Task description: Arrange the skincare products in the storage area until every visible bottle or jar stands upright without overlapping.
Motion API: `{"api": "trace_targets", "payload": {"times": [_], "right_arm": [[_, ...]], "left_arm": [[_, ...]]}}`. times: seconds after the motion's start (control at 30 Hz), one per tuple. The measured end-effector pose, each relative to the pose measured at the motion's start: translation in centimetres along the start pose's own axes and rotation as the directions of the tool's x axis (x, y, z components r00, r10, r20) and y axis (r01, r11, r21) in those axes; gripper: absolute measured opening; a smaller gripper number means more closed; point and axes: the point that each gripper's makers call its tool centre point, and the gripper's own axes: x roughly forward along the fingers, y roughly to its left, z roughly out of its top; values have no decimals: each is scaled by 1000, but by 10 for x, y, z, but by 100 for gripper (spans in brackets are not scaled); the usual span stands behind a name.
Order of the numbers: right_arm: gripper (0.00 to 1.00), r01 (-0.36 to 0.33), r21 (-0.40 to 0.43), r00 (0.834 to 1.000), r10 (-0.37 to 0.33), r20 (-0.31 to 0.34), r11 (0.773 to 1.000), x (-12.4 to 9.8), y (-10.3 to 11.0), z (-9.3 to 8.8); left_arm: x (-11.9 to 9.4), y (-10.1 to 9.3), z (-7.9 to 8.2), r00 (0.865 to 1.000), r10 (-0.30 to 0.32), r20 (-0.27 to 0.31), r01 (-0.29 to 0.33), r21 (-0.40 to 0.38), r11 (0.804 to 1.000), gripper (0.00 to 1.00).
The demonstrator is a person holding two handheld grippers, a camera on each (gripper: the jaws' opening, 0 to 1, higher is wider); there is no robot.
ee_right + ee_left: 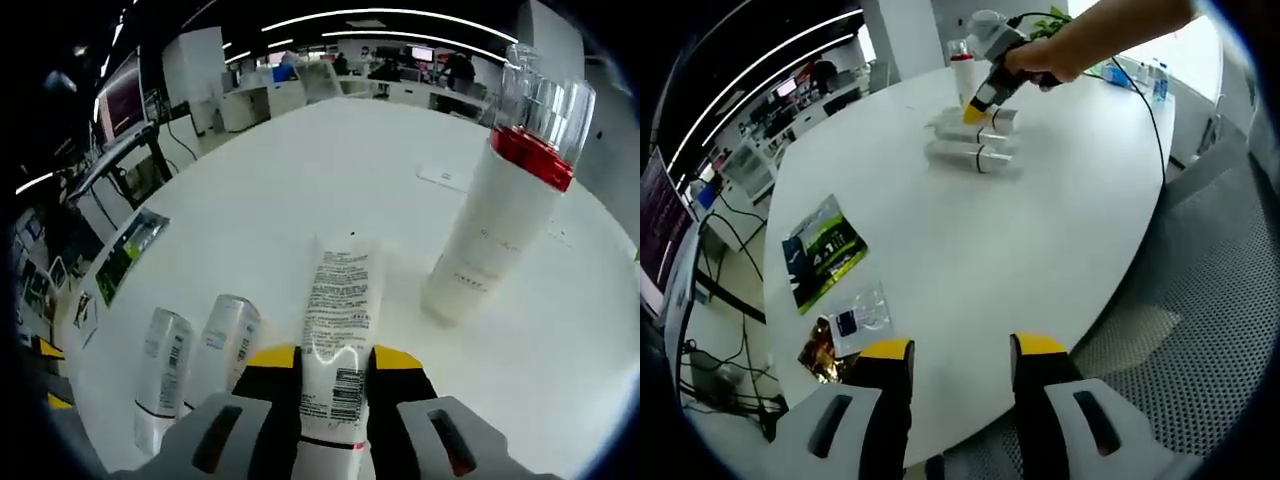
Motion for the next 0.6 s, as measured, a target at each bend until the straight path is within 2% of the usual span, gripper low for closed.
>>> {"api": "trace_targets", "payload": {"times": [0.17,0.43,0.6], "right_arm": [[15,-24,-9,1000,24,14,1000,-13,0,-2],[15,-42,29,996,39,83,999,-43,7,4],[15,-80,54,985,71,158,995,-73,21,16]], "left_arm": [[-1,1,2,1000,3,9,-3,-5,1000,35],[0,-2,5,1000,-13,19,13,2,1000,38],[0,0,6,1000,-9,29,9,-14,1000,41]]}}
